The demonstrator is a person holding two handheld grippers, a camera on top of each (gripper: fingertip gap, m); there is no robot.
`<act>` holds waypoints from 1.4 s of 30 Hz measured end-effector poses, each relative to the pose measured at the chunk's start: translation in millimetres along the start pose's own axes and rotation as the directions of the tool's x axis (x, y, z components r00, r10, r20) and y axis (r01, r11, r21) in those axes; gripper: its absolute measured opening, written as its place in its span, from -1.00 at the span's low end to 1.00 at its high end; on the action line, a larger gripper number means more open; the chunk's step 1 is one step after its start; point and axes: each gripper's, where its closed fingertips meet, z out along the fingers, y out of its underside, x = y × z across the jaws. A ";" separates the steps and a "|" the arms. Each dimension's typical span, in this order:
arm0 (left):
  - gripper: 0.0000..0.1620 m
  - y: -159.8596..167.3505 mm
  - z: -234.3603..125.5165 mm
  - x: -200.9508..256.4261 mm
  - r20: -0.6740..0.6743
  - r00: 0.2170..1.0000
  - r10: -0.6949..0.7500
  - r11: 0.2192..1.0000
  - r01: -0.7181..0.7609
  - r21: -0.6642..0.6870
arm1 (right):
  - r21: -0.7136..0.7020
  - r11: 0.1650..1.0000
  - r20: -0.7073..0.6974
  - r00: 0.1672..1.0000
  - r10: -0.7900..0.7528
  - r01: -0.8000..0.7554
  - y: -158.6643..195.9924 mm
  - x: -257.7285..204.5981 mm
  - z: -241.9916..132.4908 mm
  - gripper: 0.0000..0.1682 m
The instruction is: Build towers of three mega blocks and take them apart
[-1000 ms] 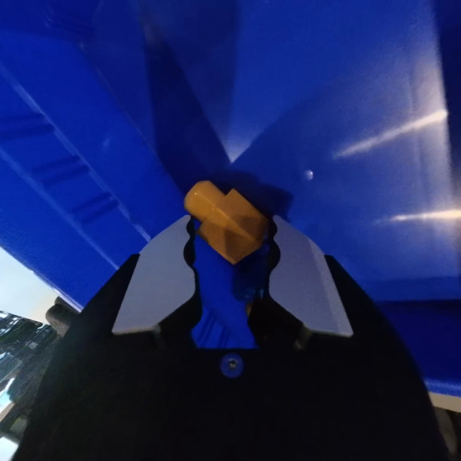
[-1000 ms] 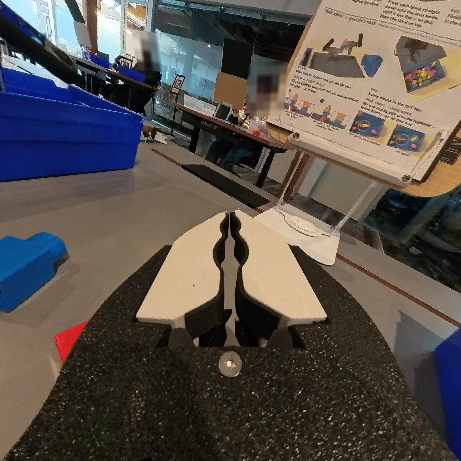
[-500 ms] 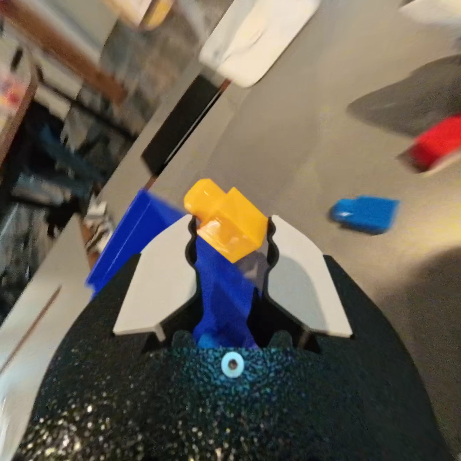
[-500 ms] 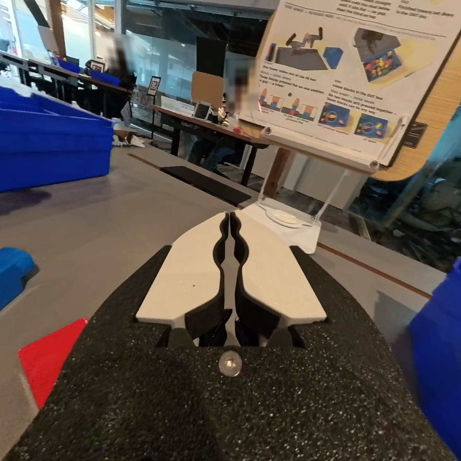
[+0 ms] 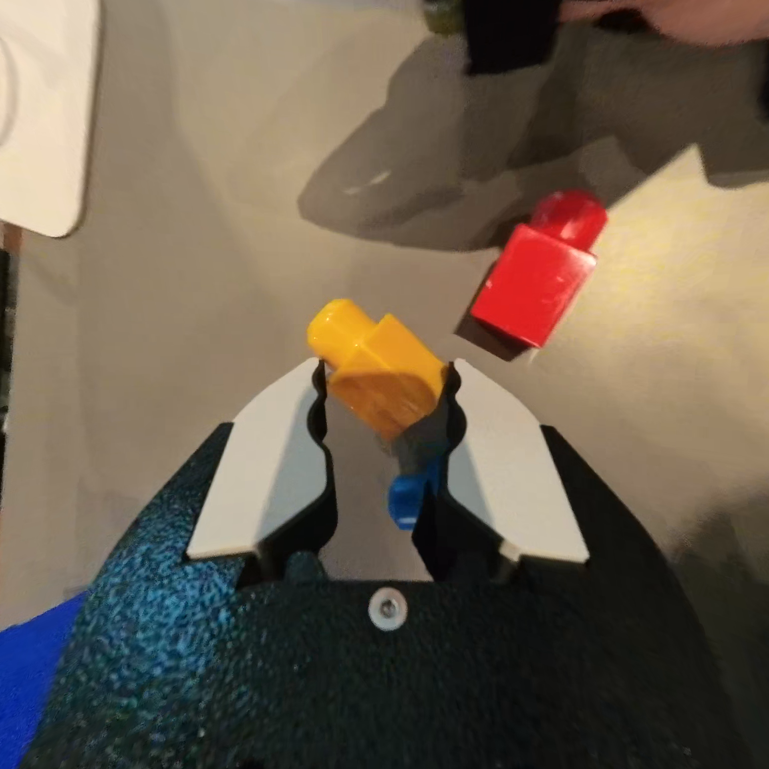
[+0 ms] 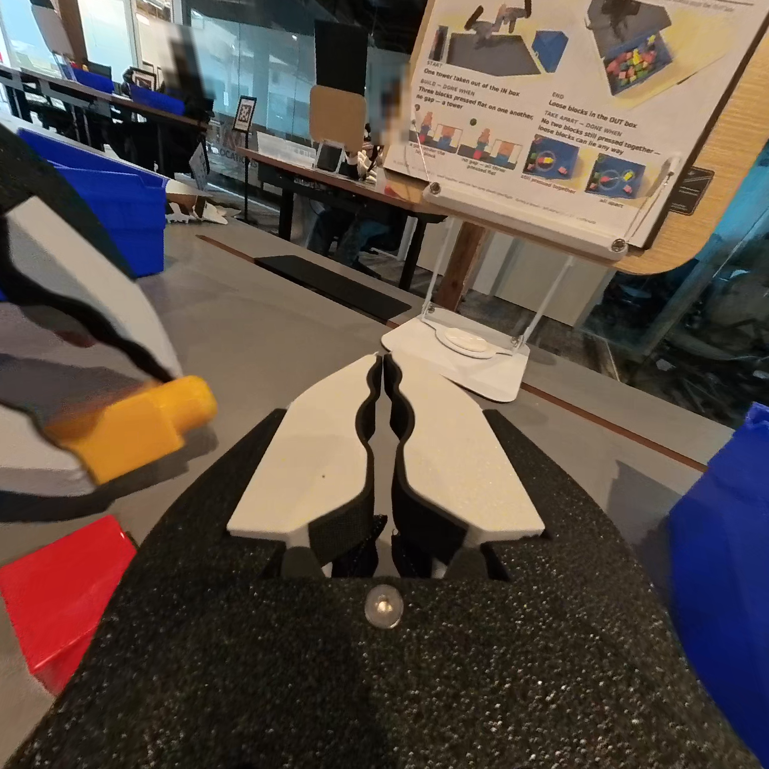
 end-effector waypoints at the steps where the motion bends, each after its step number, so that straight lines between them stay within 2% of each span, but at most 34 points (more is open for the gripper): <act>1: -0.32 -3.3 0.1 -5.4 0.043 0.999 -0.019 0.999 0.017 0.036 | -0.001 1.000 0.004 1.000 -0.002 0.002 0.4 -1.0 0.3 -0.99; 3: -0.26 -6.1 -5.6 -9.0 0.092 0.994 -0.059 0.995 0.051 0.089 | 0.007 1.000 0.008 1.000 -0.009 0.009 0.9 -2.5 0.5 -0.99; 6: 0.03 -0.6 -20.8 -11.3 0.127 0.979 -0.159 0.980 0.142 0.138 | 0.033 0.999 0.006 1.000 -0.019 0.019 -2.2 -3.9 0.1 -0.99; 10: 0.23 15.6 -39.7 -13.3 0.193 0.938 -0.289 0.951 0.257 0.173 | 0.033 0.999 0.016 0.999 -0.031 0.030 -2.8 -8.2 1.7 -0.99; 12: 0.23 25.0 -44.4 -9.5 0.240 0.916 -0.321 0.943 0.285 0.172 | 0.035 0.999 0.023 0.999 -0.035 0.034 -3.2 -10.5 2.1 -0.99; 17: 0.25 52.1 -34.4 16.3 0.225 0.922 -0.314 0.949 0.307 0.068 | 0.038 0.999 0.029 0.999 -0.034 0.033 -3.8 -12.0 2.2 -0.99; 20: 0.23 77.2 -34.9 10.1 0.292 0.909 -0.296 0.949 0.314 -0.013 | 0.040 0.999 0.027 0.999 -0.028 0.026 -4.1 -11.1 1.9 -0.99; 23: 0.13 102.5 -46.7 -6.2 0.410 0.851 -0.329 0.924 0.379 -0.045 | 0.041 0.999 0.027 0.999 -0.022 0.021 -4.1 -10.7 1.8 -0.99; 25: 0.11 111.4 -52.7 -10.4 0.444 0.808 -0.387 0.895 0.444 -0.028 | 0.040 0.999 0.027 0.999 -0.023 0.022 -4.0 -10.8 1.9 -0.99; 28: 0.19 95.0 -49.7 -3.2 0.362 0.804 -0.471 0.876 0.474 0.088 | 0.039 0.999 0.033 0.999 -0.026 0.025 -4.0 -12.3 2.4 -0.99; 30: 0.22 88.2 -45.4 -2.0 0.353 0.811 -0.466 0.882 0.457 0.113 | 0.039 0.999 0.035 0.999 -0.032 0.031 -4.0 -13.3 2.5 -0.99; 34: 0.08 90.7 -30.9 -3.2 0.343 0.809 -0.477 0.874 0.477 0.091 | 0.040 0.999 0.042 0.998 -0.037 0.035 -4.1 -14.6 2.2 -0.99; 36: -0.07 92.1 -26.5 -4.3 0.329 0.795 -0.510 0.856 0.508 0.099 | 0.042 0.999 0.043 0.999 -0.034 0.032 -4.3 -14.6 1.9 -0.99; 38: -0.32 92.8 -25.0 -4.7 0.319 0.781 -0.536 0.840 0.530 0.113 | 0.042 0.999 0.042 0.999 -0.029 0.028 -4.4 -14.0 1.7 -0.99; 42: -0.46 98.5 -23.0 -7.6 0.353 0.776 -0.523 0.847 0.519 0.117 | 0.041 0.999 0.043 0.999 -0.022 0.021 -4.5 -13.6 1.6 -0.99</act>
